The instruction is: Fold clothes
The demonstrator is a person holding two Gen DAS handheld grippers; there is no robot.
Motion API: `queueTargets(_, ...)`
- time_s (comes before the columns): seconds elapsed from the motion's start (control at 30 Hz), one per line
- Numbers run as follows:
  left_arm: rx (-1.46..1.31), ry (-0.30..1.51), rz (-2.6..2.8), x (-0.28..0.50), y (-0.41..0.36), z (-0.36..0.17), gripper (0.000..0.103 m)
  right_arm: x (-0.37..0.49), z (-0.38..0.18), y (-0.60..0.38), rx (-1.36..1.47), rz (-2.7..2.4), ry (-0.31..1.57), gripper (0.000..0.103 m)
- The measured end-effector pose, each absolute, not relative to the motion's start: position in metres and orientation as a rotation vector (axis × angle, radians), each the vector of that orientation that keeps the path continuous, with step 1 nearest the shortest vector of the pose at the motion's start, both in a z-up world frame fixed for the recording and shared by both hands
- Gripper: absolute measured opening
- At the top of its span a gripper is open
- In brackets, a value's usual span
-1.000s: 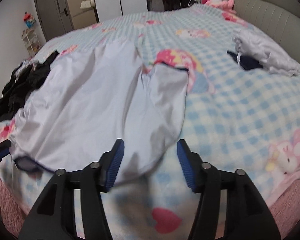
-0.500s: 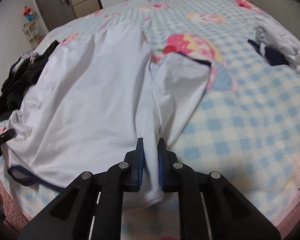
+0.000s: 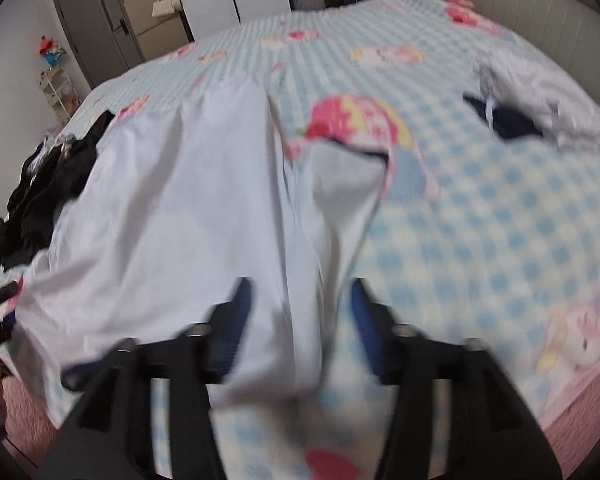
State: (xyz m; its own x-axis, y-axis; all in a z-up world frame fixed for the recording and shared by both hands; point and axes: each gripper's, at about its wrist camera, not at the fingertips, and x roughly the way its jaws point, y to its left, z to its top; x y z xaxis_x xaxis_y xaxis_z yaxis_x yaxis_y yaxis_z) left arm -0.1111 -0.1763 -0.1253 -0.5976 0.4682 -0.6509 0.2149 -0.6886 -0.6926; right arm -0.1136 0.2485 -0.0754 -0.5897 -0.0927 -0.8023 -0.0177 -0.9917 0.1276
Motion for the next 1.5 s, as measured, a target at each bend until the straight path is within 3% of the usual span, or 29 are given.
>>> queueTargets(0.1,-1.441,-1.113,2.419,-0.122,-0.16,-0.141,0.071,-0.143,-0.094,0.24,1.52,-2.698,-0.135,0.069)
queueTargets(0.13,-1.503,-1.082,2.435,-0.124,-0.154,-0.148,0.045,-0.152,-0.103,0.238,1.568,-2.672,-0.128,0.07)
queueTargets(0.17,-1.543,-1.041,2.46,-0.123,-0.151,-0.15,0.009,-0.158,-0.114,0.237,1.607,-2.648,-0.13,0.07)
queueTargets(0.2,-1.58,-1.0,2.486,-0.121,-0.148,-0.152,0.007,-0.164,-0.123,0.237,1.635,-2.626,-0.141,0.066)
queueTargets(0.23,-1.56,-0.985,2.519,-0.115,-0.149,-0.147,0.007,-0.165,-0.127,0.239,1.631,-2.608,-0.183,0.045)
queueTargets(0.3,-1.528,-0.926,2.614,-0.103,-0.152,-0.132,0.005,-0.161,-0.123,0.244,1.593,-2.575,-0.289,0.015)
queueTargets(0.4,-1.539,-0.867,2.711,-0.088,-0.166,-0.116,0.005,-0.144,-0.101,0.24,1.529,-2.656,-0.171,0.009)
queueTargets(0.5,-1.552,-0.797,2.702,-0.086,-0.174,-0.109,0.006,-0.128,-0.091,0.242,1.536,-2.682,-0.155,0.011)
queueTargets(0.6,-1.485,-0.771,2.787,-0.095,-0.181,-0.089,0.008,-0.119,-0.077,0.249,1.522,-2.783,-0.127,0.024)
queueTargets(0.63,-1.453,-0.78,2.81,-0.098,-0.184,-0.081,0.014,-0.117,-0.069,0.255,1.494,-2.819,-0.152,0.032)
queueTargets(0.7,-1.372,-0.819,2.781,-0.114,-0.187,-0.069,0.042,-0.118,-0.048,0.265,1.403,-2.885,-0.215,0.036)
queueTargets(0.73,-1.367,-0.817,2.717,-0.133,-0.183,-0.069,0.063,-0.127,-0.04,0.263,1.362,-2.885,-0.197,0.043)
queueTargets(0.8,-1.385,-0.774,2.643,-0.173,-0.17,-0.076,0.064,-0.146,-0.028,0.256,1.293,-2.872,-0.156,0.061)
queueTargets(1.0,-1.543,-0.663,2.555,-0.281,-0.136,-0.124,0.064,-0.246,-0.065,0.207,1.396,-2.691,-0.001,0.063)
queueTargets(1.03,-1.577,-0.684,2.519,-0.291,-0.133,-0.132,0.061,-0.262,-0.074,0.201,1.424,-2.675,0.021,0.063)
queueTargets(1.1,-1.598,-0.652,2.465,-0.302,-0.118,-0.14,0.031,-0.289,-0.1,0.198,1.538,-2.637,0.059,0.064)
queueTargets(1.13,-1.593,-0.608,2.452,-0.305,-0.108,-0.141,0.006,-0.301,-0.113,0.196,1.603,-2.589,0.057,0.044)
queueTargets(1.17,-1.576,-0.55,2.45,-0.301,-0.097,-0.136,0.006,-0.307,-0.123,0.195,1.647,-2.524,0.023,0.025)
queueTargets(1.2,-1.559,-0.493,2.447,-0.296,-0.087,-0.131,0.006,-0.307,-0.127,0.193,1.66,-2.487,0.007,0.013)
queueTargets(1.33,-1.502,-0.279,2.415,-0.27,-0.048,-0.112,0.006,-0.28,-0.125,0.195,1.66,-2.46,0.067,0.007)
queueTargets(1.5,-1.515,-0.135,2.334,-0.23,-0.027,-0.109,0.006,-0.239,-0.118,0.199,1.644,-2.456,0.173,0.007)
